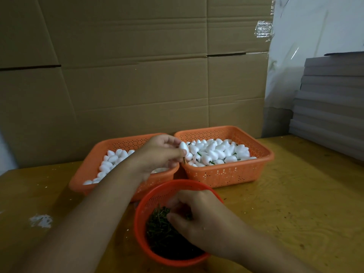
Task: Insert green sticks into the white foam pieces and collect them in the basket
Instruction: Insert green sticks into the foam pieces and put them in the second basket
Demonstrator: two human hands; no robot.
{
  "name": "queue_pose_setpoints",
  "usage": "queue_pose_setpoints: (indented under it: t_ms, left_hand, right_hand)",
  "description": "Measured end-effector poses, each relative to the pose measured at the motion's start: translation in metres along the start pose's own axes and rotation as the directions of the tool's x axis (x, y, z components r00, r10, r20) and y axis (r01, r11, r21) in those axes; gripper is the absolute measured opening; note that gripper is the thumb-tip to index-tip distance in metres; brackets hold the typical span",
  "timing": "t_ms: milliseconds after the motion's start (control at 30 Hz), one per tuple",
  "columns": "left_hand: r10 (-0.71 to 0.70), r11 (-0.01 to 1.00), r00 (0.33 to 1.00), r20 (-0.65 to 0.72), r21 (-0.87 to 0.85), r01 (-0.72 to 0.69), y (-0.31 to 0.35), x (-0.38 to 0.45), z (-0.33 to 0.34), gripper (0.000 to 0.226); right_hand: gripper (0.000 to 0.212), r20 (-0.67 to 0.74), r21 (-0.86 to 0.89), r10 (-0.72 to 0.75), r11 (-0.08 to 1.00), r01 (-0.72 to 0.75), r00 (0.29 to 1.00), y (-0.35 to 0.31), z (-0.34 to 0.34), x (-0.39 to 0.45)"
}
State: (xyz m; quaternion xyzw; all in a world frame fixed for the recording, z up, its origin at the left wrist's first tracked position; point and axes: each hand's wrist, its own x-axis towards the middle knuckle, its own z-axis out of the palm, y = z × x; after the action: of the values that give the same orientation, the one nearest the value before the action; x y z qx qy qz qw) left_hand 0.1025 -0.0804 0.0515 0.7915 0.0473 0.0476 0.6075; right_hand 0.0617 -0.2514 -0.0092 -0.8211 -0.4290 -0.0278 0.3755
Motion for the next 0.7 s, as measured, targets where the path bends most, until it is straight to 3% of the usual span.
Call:
queue_pose_setpoints:
  t_ms: [133,300,333,400,500,600,700]
  left_hand:
    - [-0.013,0.993,0.999,-0.030,-0.114,0.010,0.014,0.035,0.021,0.038]
    - [0.032,0.904,0.993,-0.116,-0.421,-0.078,0.031,0.061,0.026,0.050]
    - [0.048,0.922,0.989,-0.139,-0.374,-0.097,0.029,0.062,0.021,0.045]
    - [0.070,0.990,0.983,-0.172,-0.113,-0.090,0.018,0.059,0.005,0.032]
    - [0.055,0.951,0.980,-0.193,0.309,0.007,-0.008,0.051,-0.034,0.020]
    - [-0.090,0.759,0.983,-0.157,0.628,0.170,-0.035,0.036,-0.074,0.030]
    - [-0.262,0.446,0.949,-0.173,0.851,0.278,-0.051,0.019,-0.096,0.041]
  right_hand:
    - [0.019,0.006,0.015,-0.024,1.000,0.024,1.000,-0.001,0.002,0.000]
    - [0.018,0.010,0.039,-0.050,0.998,0.050,0.999,0.001,0.001,0.001]
    - [0.018,0.006,0.042,-0.050,0.998,0.050,0.999,0.001,0.001,0.001]
    - [0.018,0.007,0.049,-0.055,0.997,0.054,0.998,0.002,0.002,0.001]
    - [0.017,0.015,0.053,-0.078,0.996,0.077,0.997,0.001,0.004,0.000]
    - [0.017,0.015,0.056,-0.079,0.995,0.078,0.997,0.000,0.006,0.000]
    - [0.021,0.020,0.061,-0.086,0.995,0.085,0.996,-0.001,0.007,-0.001]
